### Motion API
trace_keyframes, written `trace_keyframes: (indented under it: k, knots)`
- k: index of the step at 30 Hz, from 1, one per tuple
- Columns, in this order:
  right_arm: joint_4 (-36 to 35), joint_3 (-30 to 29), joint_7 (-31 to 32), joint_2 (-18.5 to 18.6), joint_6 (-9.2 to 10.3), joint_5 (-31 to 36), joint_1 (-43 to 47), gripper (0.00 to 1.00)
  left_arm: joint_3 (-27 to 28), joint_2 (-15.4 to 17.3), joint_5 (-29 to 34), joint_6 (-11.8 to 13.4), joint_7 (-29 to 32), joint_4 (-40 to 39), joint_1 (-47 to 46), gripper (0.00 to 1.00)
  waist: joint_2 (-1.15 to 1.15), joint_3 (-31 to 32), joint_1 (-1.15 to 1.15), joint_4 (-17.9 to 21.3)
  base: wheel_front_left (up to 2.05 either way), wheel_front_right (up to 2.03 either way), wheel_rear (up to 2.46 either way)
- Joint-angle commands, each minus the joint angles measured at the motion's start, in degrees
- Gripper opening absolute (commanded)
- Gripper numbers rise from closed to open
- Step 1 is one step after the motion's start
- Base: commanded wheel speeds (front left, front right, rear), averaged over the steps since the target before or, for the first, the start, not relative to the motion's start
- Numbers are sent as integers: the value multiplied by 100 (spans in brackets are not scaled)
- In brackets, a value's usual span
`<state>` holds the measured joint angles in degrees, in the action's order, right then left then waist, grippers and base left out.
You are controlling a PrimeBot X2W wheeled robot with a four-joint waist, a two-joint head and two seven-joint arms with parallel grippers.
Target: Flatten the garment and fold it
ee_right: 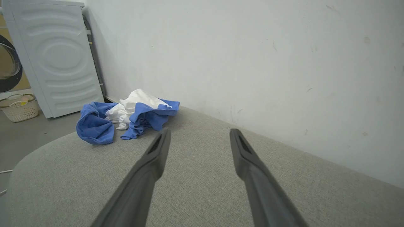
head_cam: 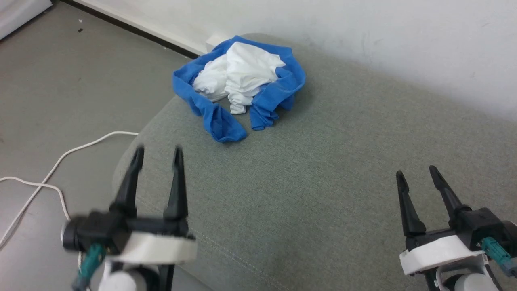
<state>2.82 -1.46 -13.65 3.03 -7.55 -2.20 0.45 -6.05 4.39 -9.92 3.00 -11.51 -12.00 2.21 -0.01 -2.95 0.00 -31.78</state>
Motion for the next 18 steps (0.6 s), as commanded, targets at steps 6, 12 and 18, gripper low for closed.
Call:
trace_keyframes:
  k: [6,12,18]
  knots:
    - [-544,-62,249,96,6,120,72,100,-69,433,-4,-430,1174,-430,-1987,100,1,-425,0,26,0,0,0]
    - [-1145,85,461,391,6,11,-13,100,293,906,-287,-659,2002,478,-3580,100,1,-896,0,278,0,0,0]
    - [-1857,59,708,783,6,-162,-54,100,559,1111,-527,-622,2591,1070,-4588,100,1,-1491,0,559,0,0,0]
